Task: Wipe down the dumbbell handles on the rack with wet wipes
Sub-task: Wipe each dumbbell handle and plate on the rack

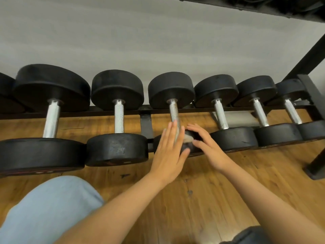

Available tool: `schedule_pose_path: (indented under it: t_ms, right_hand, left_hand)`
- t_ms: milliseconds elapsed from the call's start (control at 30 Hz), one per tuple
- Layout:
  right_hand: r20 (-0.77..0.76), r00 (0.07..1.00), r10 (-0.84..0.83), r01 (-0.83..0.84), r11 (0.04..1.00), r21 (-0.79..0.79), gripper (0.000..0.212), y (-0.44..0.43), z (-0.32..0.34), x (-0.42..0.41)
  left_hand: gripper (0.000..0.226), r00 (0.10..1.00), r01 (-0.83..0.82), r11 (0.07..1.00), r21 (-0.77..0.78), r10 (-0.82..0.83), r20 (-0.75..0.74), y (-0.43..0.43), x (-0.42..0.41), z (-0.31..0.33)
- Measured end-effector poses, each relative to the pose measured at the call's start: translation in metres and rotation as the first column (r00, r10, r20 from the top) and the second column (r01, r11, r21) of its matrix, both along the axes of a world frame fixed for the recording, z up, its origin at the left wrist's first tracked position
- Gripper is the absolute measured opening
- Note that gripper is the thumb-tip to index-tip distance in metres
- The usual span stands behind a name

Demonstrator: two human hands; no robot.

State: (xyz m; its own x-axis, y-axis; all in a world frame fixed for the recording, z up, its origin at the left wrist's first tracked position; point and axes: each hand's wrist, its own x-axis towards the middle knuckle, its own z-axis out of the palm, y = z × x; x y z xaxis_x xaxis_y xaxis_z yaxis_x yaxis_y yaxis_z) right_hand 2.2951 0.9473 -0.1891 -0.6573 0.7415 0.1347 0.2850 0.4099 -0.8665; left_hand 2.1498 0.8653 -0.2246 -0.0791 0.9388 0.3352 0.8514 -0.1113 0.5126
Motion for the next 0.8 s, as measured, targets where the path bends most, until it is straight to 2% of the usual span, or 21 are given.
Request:
schedule_pose_path:
  t_ms: [100,200,300,367,467,600,733,800]
  right_hand:
    - [-0.094,0.982,-0.166,0.176,0.978,0.11,0.027,-0.008,-0.008,-0.015]
    - [-0.143,0.944,-0.297,0.317,0.936,0.153,0.025,-0.005,-0.013,-0.026]
    - [-0.107,0.93,-0.352,0.368,0.897,0.244,0.018,-0.001,-0.019,-0.031]
    - [-0.077,0.91,-0.408,0.411,0.857,0.311,0.022,-0.003,-0.019,-0.036]
    - [-0.084,0.875,-0.476,0.48,0.836,0.265,0.036,-0.007,-0.015,-0.045]
    - [-0.1,0.843,-0.529,0.531,0.787,0.315,0.042,-0.008,-0.017,-0.047]
    - [-0.055,0.852,-0.52,0.508,0.797,0.327,0.052,-0.008,-0.017,-0.048]
    - [-0.069,0.857,-0.51,0.506,0.809,0.299,0.048,-0.006,-0.016,-0.047]
  left_hand:
    - [0.065,0.994,-0.057,0.998,0.015,0.056,0.099,0.013,0.007,0.01]
    - [0.067,0.99,-0.14,0.989,0.046,0.14,0.002,-0.015,0.026,-0.015]
    - [0.071,0.98,-0.187,0.978,0.091,0.192,-0.053,-0.025,0.036,-0.03]
    - [0.069,0.974,-0.212,0.973,0.096,0.218,-0.061,-0.011,0.029,-0.021]
    - [0.07,0.972,-0.232,0.97,0.072,0.233,-0.008,-0.014,0.026,-0.018]
    - [0.077,0.97,-0.242,0.97,-0.007,0.242,0.026,-0.04,0.038,-0.037]
    - [0.08,0.937,-0.262,0.965,-0.013,0.258,0.236,-0.01,0.019,-0.019]
    - [0.09,0.929,-0.272,0.962,-0.01,0.266,0.256,-0.015,0.023,-0.019]
